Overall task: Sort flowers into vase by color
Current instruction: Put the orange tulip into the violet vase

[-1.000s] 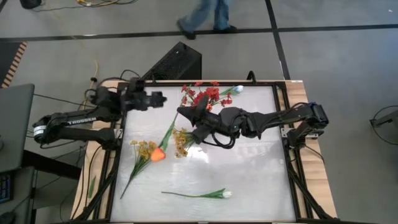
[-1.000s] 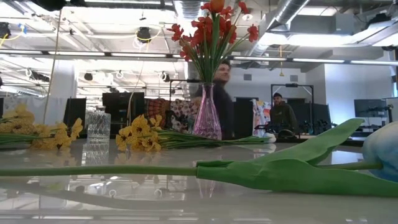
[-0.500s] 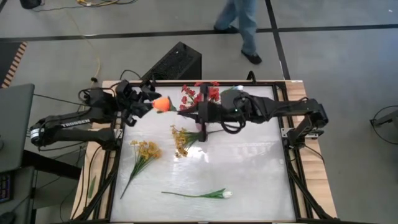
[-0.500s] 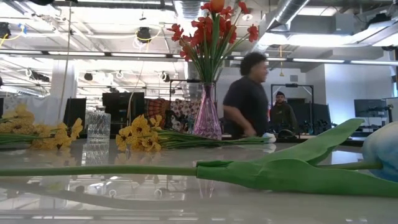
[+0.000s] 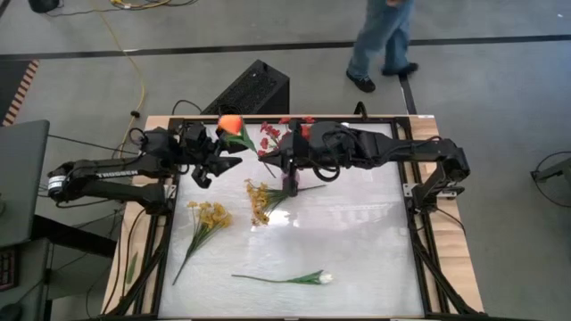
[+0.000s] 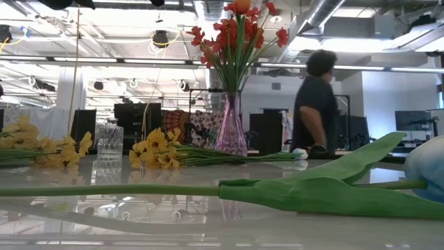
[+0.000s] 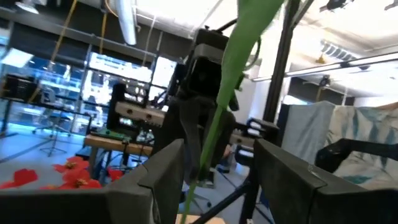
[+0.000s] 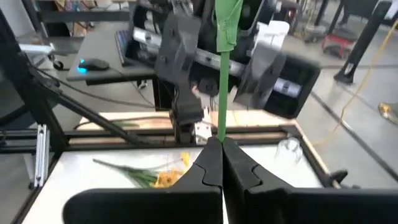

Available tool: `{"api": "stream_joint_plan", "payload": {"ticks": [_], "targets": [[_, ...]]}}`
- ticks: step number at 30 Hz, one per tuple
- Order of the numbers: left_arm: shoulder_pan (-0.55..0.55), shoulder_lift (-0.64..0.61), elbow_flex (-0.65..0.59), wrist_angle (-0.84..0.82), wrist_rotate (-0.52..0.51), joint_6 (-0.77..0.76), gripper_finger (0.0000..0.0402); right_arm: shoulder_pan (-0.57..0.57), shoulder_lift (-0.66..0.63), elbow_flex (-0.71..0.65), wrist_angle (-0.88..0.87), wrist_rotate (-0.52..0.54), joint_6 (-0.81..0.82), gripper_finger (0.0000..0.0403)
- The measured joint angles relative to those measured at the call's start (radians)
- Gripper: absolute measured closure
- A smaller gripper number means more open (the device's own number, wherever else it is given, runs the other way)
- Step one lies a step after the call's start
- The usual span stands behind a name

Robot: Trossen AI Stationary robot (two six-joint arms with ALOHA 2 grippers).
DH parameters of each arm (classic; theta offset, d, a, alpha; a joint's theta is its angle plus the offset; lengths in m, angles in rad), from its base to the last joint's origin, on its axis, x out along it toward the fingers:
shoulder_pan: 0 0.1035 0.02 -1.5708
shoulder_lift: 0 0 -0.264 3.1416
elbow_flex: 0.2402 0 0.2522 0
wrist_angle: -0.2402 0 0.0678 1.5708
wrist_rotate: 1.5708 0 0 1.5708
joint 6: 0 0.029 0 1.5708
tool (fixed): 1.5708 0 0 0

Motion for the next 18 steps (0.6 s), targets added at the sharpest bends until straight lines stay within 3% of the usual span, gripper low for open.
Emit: {"api": "stream_joint_plan", "payload": {"ticks": [7, 18], "targets": [[-0.010, 0.006, 0.000, -0.068, -0.117, 0.037, 0.0221, -0.008, 0.002, -0.061, 0.029, 0.000, 0.021, 0.0384], [-0.059, 0.068, 0.000, -0.048, -0.118, 0.054, 0.0221, -0.028, 0.002, -0.068, 0.025, 0.001, 0.033, 0.0384]]}}
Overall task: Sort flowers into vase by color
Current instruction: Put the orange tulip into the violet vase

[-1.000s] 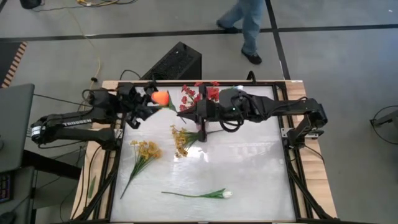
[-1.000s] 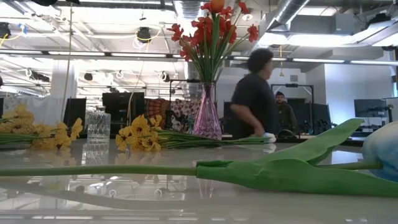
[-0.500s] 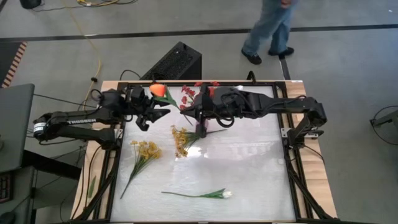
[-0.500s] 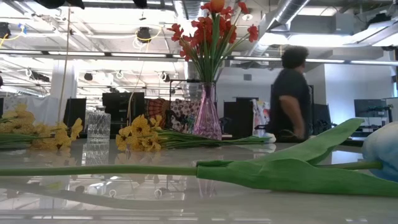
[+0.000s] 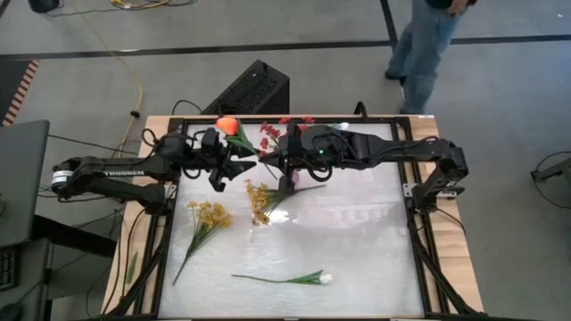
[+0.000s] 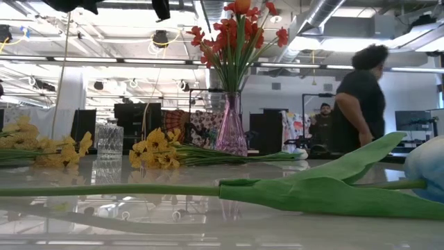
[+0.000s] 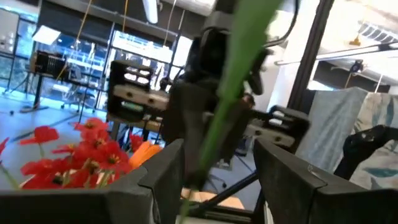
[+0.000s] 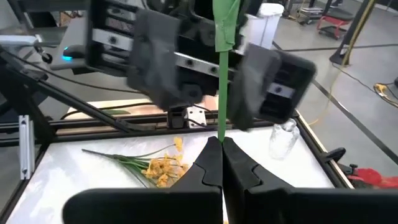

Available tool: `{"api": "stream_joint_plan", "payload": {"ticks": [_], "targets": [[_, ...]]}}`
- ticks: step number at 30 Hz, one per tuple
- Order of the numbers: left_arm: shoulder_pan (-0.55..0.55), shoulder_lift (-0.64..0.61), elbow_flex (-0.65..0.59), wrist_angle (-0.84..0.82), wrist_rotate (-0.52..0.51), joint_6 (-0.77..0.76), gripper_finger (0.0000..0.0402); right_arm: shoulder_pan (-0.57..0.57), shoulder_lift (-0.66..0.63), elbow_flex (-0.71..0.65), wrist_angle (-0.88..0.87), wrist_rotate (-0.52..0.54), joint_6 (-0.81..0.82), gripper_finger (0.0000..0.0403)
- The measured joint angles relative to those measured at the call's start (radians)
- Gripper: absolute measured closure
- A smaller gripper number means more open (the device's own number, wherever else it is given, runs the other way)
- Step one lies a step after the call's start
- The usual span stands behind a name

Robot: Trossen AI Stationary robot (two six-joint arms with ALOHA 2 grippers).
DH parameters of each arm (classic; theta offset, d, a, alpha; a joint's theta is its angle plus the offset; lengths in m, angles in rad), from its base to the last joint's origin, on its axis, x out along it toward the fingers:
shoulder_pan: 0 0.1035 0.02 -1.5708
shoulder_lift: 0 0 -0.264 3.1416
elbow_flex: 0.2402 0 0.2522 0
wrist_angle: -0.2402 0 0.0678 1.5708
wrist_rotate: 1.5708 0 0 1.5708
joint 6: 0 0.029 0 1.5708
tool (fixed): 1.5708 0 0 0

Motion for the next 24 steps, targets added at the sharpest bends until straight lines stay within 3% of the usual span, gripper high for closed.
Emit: {"api": "stream_joint_plan", "payload": {"ticks": [9, 24], "targets": [[-0.020, 0.032, 0.000, 0.011, -0.074, 0.000, 0.0221, 0.000, 0.000, 0.000, -0.003, 0.002, -0.001, 0.0383], [-0.048, 0.089, 0.074, -0.023, -0.078, 0.030, 0.0222, 0.000, 0.000, 0.001, -0.048, 0.002, 0.007, 0.0383]]}}
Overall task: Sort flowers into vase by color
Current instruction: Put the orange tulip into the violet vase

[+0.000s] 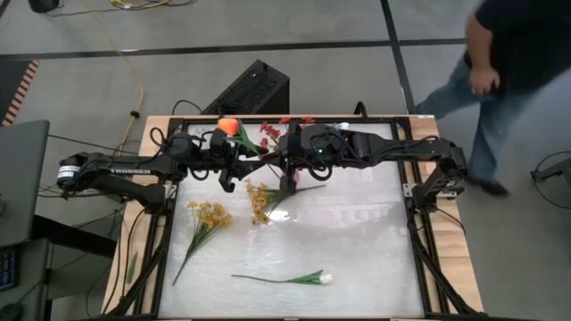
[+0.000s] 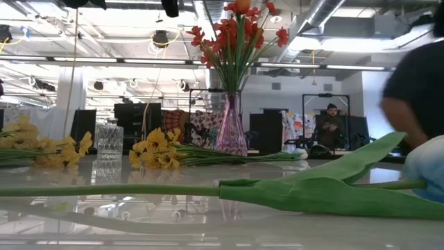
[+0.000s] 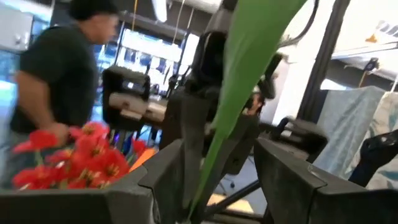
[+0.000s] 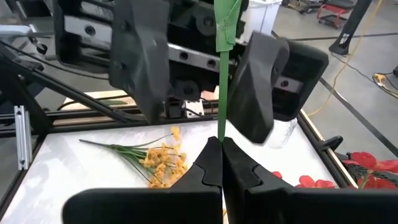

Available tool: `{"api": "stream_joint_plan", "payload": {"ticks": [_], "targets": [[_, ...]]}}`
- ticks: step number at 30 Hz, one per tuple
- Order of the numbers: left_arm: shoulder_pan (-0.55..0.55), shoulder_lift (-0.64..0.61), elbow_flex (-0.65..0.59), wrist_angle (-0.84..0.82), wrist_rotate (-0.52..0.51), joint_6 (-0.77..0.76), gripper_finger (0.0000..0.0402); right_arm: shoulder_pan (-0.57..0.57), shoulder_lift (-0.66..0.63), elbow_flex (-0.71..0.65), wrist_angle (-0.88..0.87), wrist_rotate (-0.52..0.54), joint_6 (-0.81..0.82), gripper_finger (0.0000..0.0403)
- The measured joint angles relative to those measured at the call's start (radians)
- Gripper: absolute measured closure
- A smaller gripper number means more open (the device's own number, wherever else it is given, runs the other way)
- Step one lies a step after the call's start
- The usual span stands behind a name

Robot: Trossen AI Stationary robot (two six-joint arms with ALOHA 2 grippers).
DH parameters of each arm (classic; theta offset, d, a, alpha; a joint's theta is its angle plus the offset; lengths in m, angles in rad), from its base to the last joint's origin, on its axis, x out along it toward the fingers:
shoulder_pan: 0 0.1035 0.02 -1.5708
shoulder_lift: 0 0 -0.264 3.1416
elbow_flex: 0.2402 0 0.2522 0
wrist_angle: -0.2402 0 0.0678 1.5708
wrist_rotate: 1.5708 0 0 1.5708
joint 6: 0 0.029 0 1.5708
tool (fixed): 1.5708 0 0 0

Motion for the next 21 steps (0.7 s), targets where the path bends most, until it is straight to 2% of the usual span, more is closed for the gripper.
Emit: {"api": "stream_joint_plan", "payload": {"ticks": [5, 15, 21], "targets": [[-0.001, -0.008, 0.000, -0.041, 0.000, -0.001, 0.0251, 0.000, 0.000, 0.000, -0.001, 0.000, 0.000, 0.0383], [0.000, -0.024, 0.000, -0.046, -0.005, 0.004, 0.0389, 0.007, 0.000, 0.000, 0.000, -0.001, 0.000, 0.0383], [0.000, -0.024, 0.000, -0.063, -0.017, 0.004, 0.0400, 0.002, 0.000, 0.000, 0.001, -0.001, 0.000, 0.0368]]}}
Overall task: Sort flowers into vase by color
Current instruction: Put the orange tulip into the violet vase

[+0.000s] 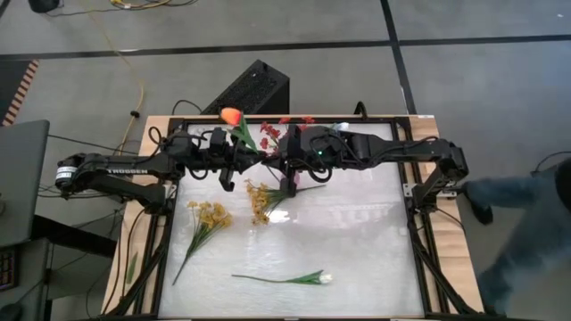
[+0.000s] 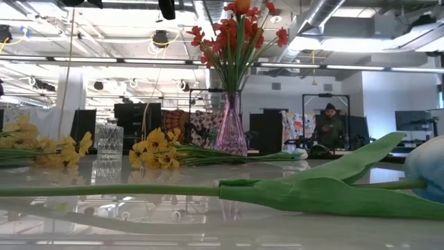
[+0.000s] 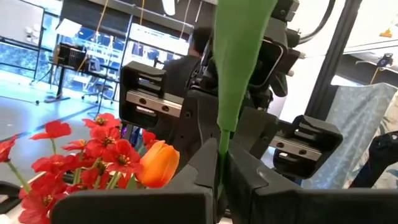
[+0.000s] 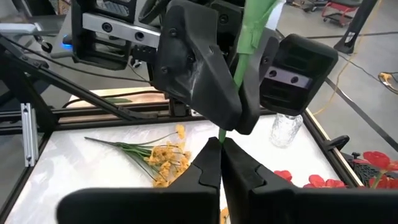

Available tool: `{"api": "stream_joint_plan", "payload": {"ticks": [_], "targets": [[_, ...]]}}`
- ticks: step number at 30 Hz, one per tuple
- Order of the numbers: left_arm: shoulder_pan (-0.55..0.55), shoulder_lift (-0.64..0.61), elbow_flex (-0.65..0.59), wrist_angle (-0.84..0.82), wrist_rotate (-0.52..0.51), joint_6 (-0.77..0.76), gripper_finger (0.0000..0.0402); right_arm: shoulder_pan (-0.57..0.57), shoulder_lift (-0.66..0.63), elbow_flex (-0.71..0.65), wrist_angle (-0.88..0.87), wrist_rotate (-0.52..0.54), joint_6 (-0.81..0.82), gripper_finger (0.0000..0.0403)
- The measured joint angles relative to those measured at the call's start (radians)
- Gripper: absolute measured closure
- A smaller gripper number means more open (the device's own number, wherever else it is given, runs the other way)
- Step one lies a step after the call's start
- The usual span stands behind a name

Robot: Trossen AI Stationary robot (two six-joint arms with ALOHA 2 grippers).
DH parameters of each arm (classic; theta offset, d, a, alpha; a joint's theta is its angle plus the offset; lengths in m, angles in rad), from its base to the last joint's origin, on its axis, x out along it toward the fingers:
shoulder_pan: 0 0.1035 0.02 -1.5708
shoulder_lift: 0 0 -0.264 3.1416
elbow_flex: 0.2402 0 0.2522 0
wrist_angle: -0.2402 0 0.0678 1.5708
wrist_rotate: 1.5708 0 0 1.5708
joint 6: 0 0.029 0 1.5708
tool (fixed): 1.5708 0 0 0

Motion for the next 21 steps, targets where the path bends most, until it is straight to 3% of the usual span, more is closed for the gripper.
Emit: {"api": "stream_joint_plan", "payload": {"ticks": [5, 15, 21], "targets": [[0.000, -0.003, 0.000, -0.011, 0.001, -0.004, 0.0401, 0.002, 0.000, 0.000, 0.005, 0.000, -0.028, 0.0318], [0.042, -0.098, 0.000, -0.059, 0.026, -0.004, 0.0401, 0.014, -0.013, 0.000, -0.006, 0.004, -0.031, 0.0178], [0.064, -0.174, 0.000, -0.152, 0.038, 0.028, 0.0401, 0.025, -0.064, 0.001, -0.045, 0.004, -0.014, 0.0153]]}}
